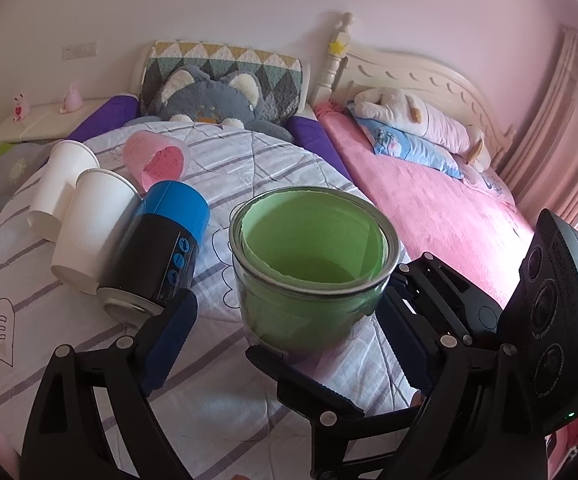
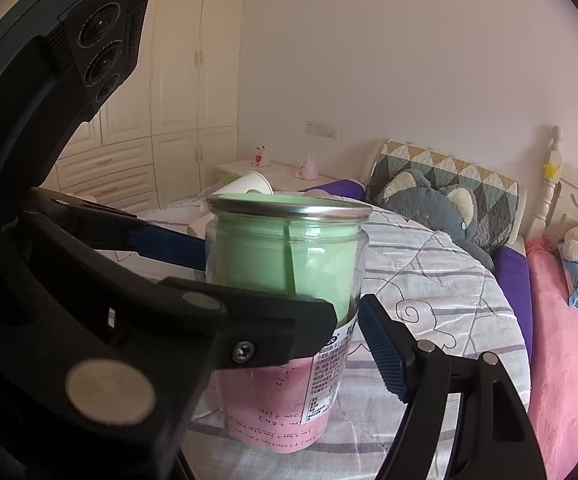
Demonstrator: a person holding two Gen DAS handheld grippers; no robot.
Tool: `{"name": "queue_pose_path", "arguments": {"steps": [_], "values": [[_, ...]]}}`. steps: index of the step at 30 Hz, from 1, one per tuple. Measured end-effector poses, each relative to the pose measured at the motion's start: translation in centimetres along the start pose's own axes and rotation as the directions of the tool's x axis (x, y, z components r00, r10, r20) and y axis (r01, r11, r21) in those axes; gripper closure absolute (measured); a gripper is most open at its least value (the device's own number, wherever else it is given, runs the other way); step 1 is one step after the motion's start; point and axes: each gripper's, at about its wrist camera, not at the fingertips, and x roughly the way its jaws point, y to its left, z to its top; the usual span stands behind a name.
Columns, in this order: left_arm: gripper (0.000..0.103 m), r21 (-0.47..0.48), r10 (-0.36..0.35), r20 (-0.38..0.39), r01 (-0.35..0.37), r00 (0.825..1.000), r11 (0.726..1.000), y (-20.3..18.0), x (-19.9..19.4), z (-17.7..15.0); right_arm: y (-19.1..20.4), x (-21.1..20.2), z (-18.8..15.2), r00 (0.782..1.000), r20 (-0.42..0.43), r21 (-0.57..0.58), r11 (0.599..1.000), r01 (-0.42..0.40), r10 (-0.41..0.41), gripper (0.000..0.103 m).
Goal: Flip cup upright
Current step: 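Lower the upright jar onto the bed cover with the right gripper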
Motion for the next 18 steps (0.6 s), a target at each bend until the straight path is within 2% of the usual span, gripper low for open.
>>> {"name": "queue_pose_path", "arguments": {"steps": [12, 18], "values": [[0.003, 0.005, -0.002, -0.025, 0.002, 1.000, 1.000, -0.2, -0.5, -1.0, 0.3, -0.9, -0.6, 1.000, -0.014, 0.038, 0.999, 0.019, -0.019, 0.024], [0.003, 0.006, 0.005, -0.026, -0.005, 1.000, 1.000, -0.2, -0.7, -1.2, 0.2, -1.3, -0.6, 1.000, -0.002, 0.087, 0.996, -0.018, 0.019, 0.023]]}}
